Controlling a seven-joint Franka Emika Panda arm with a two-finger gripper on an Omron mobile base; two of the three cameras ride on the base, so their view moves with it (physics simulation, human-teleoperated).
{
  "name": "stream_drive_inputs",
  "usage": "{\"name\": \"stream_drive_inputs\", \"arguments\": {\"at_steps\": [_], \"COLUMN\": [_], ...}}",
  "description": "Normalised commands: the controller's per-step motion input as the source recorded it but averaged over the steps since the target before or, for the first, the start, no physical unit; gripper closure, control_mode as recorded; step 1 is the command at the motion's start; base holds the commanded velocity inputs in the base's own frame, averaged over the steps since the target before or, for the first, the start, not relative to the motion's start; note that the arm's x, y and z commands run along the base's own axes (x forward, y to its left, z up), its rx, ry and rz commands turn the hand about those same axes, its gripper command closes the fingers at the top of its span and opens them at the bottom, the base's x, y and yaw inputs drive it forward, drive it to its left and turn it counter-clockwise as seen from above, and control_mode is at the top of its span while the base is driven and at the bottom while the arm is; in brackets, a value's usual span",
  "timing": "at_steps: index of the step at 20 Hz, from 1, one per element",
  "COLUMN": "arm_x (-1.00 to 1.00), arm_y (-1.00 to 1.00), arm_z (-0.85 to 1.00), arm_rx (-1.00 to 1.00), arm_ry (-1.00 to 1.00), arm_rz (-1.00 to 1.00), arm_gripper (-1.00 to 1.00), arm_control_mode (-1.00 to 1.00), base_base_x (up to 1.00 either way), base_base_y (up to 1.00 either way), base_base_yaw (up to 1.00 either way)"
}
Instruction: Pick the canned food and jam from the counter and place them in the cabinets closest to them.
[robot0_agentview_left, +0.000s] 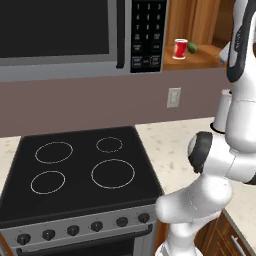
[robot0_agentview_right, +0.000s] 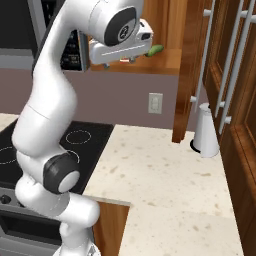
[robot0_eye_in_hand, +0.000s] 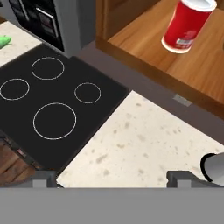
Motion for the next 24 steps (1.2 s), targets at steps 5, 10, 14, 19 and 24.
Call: {"name": "stream_drive_inputs", "arguments": {"at_steps": [5, 10, 14, 19, 24], "arm_x": [-0.91, -0.95, -0.71, -0.27, -0.16], "arm_y": [0.23, 0.29, 0.32, 0.01, -0.05], "arm_z": [-0.76, -0.73, -0.84, -0.51, -0.04], "arm_rx": [-0.28, -0.28, -0.2, 0.16, 0.25], "arm_ry": [-0.25, -0.28, -0.19, -0.11, 0.0], "arm_rz": [0.01, 0.0, 0.0, -0.07, -0.05], "arm_gripper": [-1.0, -1.0, -1.0, -1.0, -1.0], "arm_control_mode": [-1.0, -1.0, -1.0, -1.0, -1.0], "base_base_x": [0.0, 0.0, 0.0, 0.0, 0.0], "base_base_y": [0.0, 0.0, 0.0, 0.0, 0.0], "base_base_yaw": [0.0, 0.0, 0.0, 0.0, 0.0]}}
